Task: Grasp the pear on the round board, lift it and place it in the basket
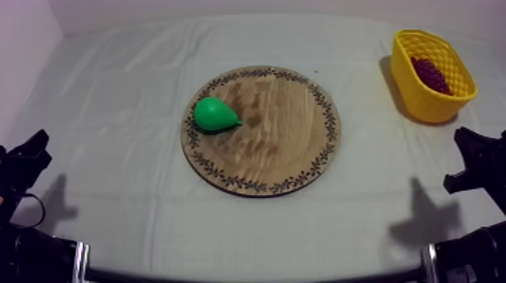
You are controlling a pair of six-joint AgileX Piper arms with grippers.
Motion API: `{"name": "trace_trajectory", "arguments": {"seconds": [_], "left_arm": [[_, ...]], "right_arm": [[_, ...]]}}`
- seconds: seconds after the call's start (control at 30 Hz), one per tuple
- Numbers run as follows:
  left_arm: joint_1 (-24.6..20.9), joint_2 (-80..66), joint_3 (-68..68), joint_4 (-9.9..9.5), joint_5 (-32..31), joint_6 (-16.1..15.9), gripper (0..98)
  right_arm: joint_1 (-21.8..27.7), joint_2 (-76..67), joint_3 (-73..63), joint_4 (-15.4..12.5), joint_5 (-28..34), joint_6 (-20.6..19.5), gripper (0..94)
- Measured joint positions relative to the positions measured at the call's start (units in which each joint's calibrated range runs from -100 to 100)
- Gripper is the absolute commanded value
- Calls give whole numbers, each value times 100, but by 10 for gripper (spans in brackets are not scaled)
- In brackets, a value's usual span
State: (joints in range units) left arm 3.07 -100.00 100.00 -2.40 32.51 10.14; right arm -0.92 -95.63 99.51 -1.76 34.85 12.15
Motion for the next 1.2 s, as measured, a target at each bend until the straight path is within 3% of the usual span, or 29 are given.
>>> {"name": "trace_trajectory", "arguments": {"seconds": [0.27, 0.57, 0.93, 1.2], "left_arm": [[0, 0, 0, 0, 0, 0, 1], [0, 0, 0, 0, 0, 0, 1], [0, 0, 0, 0, 0, 0, 1], [0, 0, 0, 0, 0, 0, 1]], "right_arm": [[-15, 0, 0, 0, 0, 309, 6], [-57, -7, 0, -6, 8, 118, 6], [-187, 460, -748, 89, -85, 492, 6], [-465, 1506, -2054, -368, 85, 1120, 6]]}}
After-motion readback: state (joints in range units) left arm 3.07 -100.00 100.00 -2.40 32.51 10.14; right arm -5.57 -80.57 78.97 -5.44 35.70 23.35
